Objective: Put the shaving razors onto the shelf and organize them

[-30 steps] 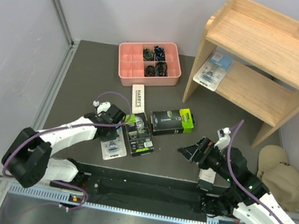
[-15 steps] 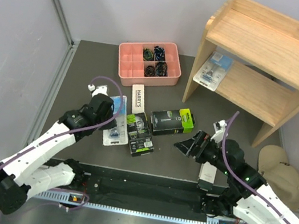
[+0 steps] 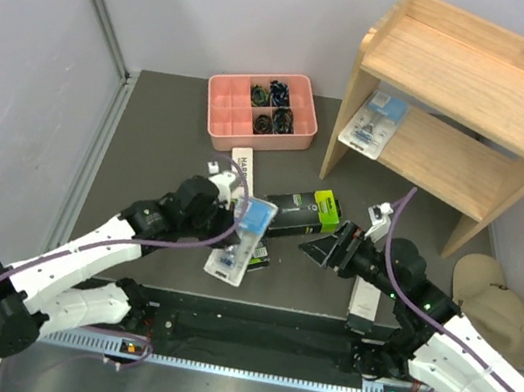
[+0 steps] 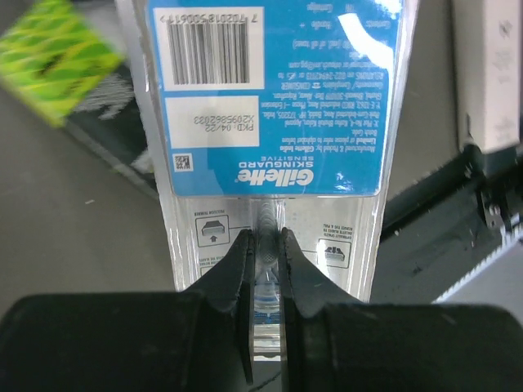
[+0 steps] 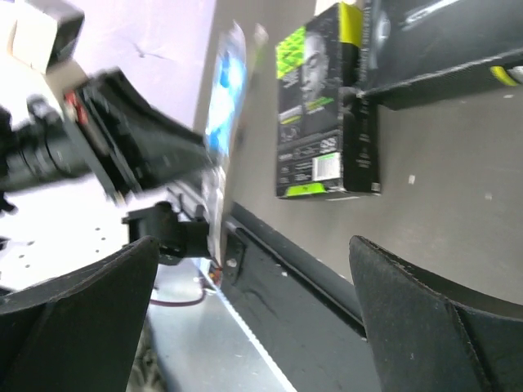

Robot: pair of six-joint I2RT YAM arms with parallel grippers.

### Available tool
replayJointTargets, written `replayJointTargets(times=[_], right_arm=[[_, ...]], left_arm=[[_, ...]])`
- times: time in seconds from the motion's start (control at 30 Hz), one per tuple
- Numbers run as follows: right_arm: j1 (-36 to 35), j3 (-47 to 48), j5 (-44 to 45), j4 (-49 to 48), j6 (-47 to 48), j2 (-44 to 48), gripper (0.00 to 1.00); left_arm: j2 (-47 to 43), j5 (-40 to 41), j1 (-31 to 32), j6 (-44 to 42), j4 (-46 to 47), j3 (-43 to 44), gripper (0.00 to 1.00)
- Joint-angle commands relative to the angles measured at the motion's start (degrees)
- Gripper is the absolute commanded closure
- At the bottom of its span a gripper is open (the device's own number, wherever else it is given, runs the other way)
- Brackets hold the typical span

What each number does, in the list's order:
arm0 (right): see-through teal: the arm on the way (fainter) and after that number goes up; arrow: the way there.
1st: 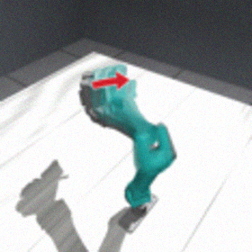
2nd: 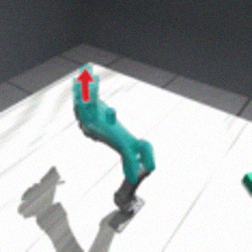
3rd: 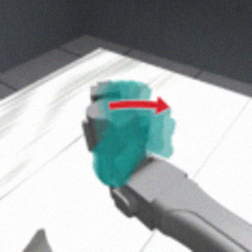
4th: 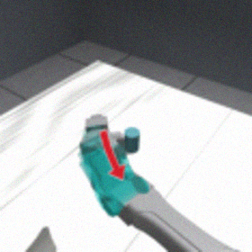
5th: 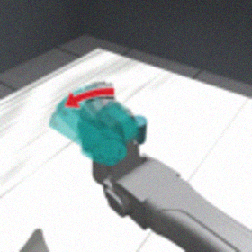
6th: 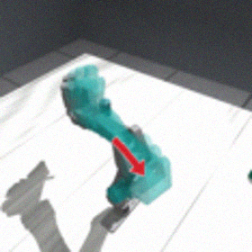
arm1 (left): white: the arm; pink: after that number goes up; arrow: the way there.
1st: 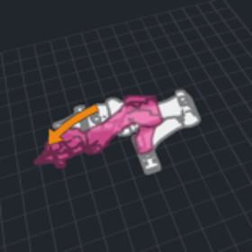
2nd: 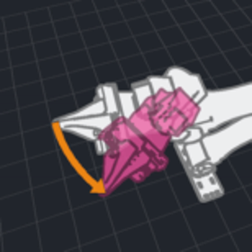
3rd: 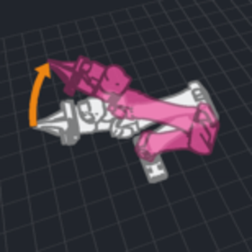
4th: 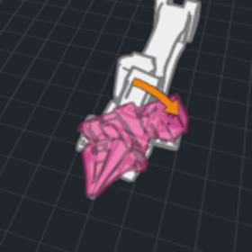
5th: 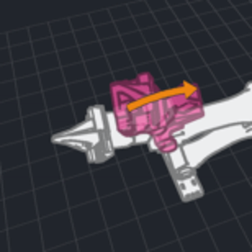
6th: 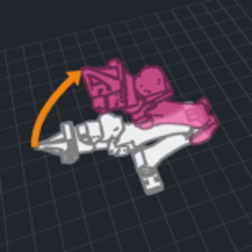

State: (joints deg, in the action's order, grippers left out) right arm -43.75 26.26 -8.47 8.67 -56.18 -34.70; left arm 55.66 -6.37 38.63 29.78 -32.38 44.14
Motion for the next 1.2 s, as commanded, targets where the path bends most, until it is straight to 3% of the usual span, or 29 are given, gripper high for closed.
replayJointTargets(times=[0.0,0.17,0.33,0.6,0.8,0.87,0.97,1.0,1.07,1.1,1.17], right_arm=[[-0.4,-0.9,-2.4,-8.2,-2.3,-1.5,0.01],[-0.3,-2.9,-4.7,-15.7,-4.6,-5.4,0.01],[-0.3,-3.6,-5.3,-17.1,-5.7,-7.8,0.04],[-0.4,-4.0,-6.9,-18.0,-6.2,-12.8,0.11],[-0.4,-5.6,-6.7,-22.3,-7.8,-15.3,0.23],[-0.5,-6.0,-6.6,-22.6,-8.0,-15.8,0.3],[-0.5,-6.1,-6.4,-22.4,-8.1,-15.9,0.49],[-0.5,-6.1,-6.4,-22.2,-8.1,-15.9,0.63],[-0.5,-6.0,-6.4,-22.0,-8.0,-15.8,0.77],[-0.4,-5.8,-6.4,-21.4,-8.0,-15.8,0.91],[-0.5,-5.6,-6.3,-20.8,-7.9,-15.8,0.99]], left_arm=[[1.1,3.1,9.3,-2.2,7.4,1.9,1.0],[7.2,7.6,17.4,-1.4,9.4,4.4,1.0],[11.1,11.0,22.6,0.3,12.6,5.6,1.0],[12.2,11.7,25.5,1.0,14.8,7.0,1.0],[12.8,11.7,27.1,0.8,15.9,7.1,1.0],[12.7,11.8,27.5,0.9,16.3,6.8,1.0],[12.5,12.2,27.8,0.9,16.5,6.6,1.0],[12.5,12.3,27.8,0.9,16.4,6.5,1.0],[12.4,12.4,27.9,0.9,16.4,6.3,1.0],[12.3,12.5,27.9,0.9,16.3,6.1,0.99],[12.1,13.0,27.9,0.9,16.2,6.0,0.89]])
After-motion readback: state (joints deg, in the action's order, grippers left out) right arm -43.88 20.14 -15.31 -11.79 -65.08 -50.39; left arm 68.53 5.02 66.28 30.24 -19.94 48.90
